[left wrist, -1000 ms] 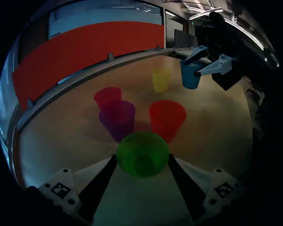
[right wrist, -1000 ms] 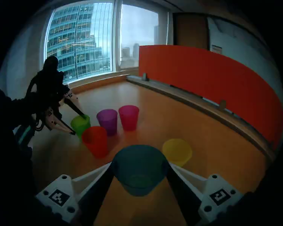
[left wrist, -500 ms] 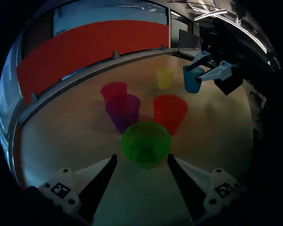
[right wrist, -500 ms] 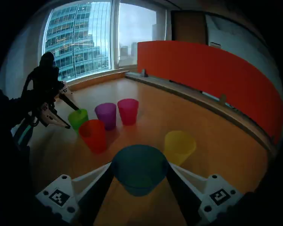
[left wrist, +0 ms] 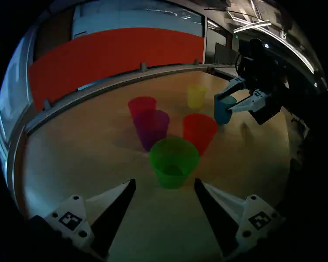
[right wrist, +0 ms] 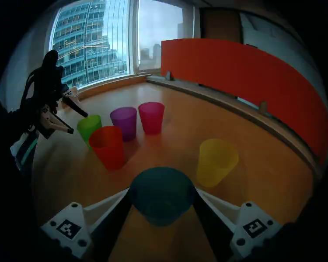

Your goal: Pour water

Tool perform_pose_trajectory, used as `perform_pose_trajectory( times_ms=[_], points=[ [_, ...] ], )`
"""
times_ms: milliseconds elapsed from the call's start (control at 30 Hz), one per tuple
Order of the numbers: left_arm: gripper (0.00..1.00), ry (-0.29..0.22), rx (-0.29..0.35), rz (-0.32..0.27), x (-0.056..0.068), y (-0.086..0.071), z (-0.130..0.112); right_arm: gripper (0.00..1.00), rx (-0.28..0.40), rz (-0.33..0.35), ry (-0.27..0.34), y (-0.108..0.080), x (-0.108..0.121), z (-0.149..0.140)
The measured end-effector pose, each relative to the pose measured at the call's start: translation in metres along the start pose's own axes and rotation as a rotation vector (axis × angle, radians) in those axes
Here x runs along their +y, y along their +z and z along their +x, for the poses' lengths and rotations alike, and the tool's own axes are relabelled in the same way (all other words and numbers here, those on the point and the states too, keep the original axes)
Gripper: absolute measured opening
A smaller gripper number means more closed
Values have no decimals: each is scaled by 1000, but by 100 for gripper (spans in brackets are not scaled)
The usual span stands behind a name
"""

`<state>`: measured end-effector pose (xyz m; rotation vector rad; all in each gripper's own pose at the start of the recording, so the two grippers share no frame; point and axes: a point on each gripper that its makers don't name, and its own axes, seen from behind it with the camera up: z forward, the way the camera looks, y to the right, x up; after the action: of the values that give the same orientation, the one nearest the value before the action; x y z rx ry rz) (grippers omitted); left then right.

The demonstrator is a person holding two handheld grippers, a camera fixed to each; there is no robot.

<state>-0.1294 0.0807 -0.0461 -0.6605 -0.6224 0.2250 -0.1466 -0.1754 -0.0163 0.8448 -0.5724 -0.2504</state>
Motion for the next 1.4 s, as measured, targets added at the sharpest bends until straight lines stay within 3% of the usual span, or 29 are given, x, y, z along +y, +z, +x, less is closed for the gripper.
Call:
perform_pose_trajectory(
  times_ms=[633,967,1267,1400],
  points=[
    [100,-12,22,5,-1,-7,2,94,-29,-28,-33,-2,-2,-15],
    [100,-17,30,16,-1,-12,3,100,-31,-42,-35,-5,-2,-18],
    [100,-49,77,71,-14,-27,8,100,-22,-80,-30,-24,1,-27],
    [100,-60,102,95,-14,-33,8,100,-9,-104,-23,-35,2,-31]
  ],
)
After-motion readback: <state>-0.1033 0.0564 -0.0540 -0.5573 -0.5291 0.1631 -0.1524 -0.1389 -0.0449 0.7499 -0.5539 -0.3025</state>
